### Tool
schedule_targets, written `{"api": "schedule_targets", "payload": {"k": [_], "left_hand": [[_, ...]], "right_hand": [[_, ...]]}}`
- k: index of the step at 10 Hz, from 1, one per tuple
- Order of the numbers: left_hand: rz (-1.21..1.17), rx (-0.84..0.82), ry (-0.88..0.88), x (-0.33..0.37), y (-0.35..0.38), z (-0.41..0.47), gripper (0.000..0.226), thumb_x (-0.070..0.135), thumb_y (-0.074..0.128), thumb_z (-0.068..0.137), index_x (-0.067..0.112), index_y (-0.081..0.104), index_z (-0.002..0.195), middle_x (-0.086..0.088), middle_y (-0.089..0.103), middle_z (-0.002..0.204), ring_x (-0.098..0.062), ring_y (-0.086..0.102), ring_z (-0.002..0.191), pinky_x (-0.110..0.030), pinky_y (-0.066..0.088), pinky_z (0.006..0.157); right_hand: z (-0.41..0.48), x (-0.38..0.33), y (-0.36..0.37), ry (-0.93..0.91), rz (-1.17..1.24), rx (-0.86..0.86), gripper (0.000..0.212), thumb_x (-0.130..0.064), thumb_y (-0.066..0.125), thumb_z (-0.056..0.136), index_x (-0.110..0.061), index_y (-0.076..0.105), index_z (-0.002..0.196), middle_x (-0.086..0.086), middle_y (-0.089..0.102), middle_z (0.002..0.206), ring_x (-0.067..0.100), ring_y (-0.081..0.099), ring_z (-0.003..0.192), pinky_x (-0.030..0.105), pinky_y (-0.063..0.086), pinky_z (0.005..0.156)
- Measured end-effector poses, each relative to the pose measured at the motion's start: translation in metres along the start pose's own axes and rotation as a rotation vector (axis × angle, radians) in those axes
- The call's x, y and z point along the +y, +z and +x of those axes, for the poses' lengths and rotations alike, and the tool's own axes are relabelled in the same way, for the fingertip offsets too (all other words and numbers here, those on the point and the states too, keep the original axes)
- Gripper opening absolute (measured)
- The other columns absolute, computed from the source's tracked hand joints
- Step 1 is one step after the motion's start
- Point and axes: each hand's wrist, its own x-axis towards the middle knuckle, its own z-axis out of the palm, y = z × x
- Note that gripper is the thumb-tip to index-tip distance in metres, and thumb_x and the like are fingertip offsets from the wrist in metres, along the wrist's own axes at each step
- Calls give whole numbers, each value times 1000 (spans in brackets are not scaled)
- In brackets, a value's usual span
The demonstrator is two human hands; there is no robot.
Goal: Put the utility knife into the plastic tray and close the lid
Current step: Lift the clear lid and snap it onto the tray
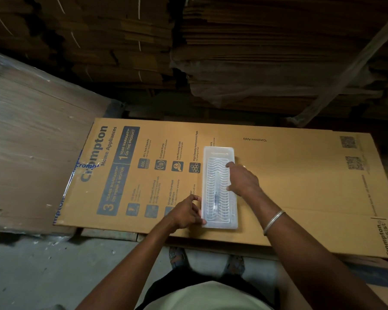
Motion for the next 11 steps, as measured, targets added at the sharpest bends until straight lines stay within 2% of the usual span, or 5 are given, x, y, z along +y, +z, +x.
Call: {"api": "schedule_targets", "payload": {"k": [1,3,5,10,11], "left_hand": [[274,69,68,26,-12,10,112,16,94,65,20,29,156,-11,65,127,-30,71,101,-46,57,92],[833,192,211,80,-34,50,136,34,95,61,13,7,162,-8,6,171,-31,22,154,-50,35,117],[1233,183,185,107,-38,83,169,61,94,41,-2,-11,158,-22,-14,168,-37,-8,157,-48,11,128],[1230,137,228,108,-47,99,172,68,91,39,-2,-12,158,-22,-12,168,-35,-8,157,-47,10,129],[1091,162,256,113,-54,92,150,71,81,60,1,-6,160,-18,-8,169,-32,-3,158,-44,9,129]], "right_hand": [[9,0,-7,-66,-59,-5,105,-24,95,64,-25,34,149,5,36,150,28,52,125,45,52,89],[21,-3,-13,-117,-164,-28,126,-25,97,58,-20,21,157,4,9,169,24,22,151,44,41,110],[28,3,-18,-148,-162,-72,134,-28,97,58,-24,10,160,1,-1,169,23,9,155,48,37,113],[38,6,-20,-189,-149,-81,134,-31,96,59,-22,8,160,2,-1,169,22,7,155,45,33,117],[36,8,-25,-222,-158,-77,122,-48,86,70,-21,8,160,4,2,169,24,7,155,47,21,122]]}}
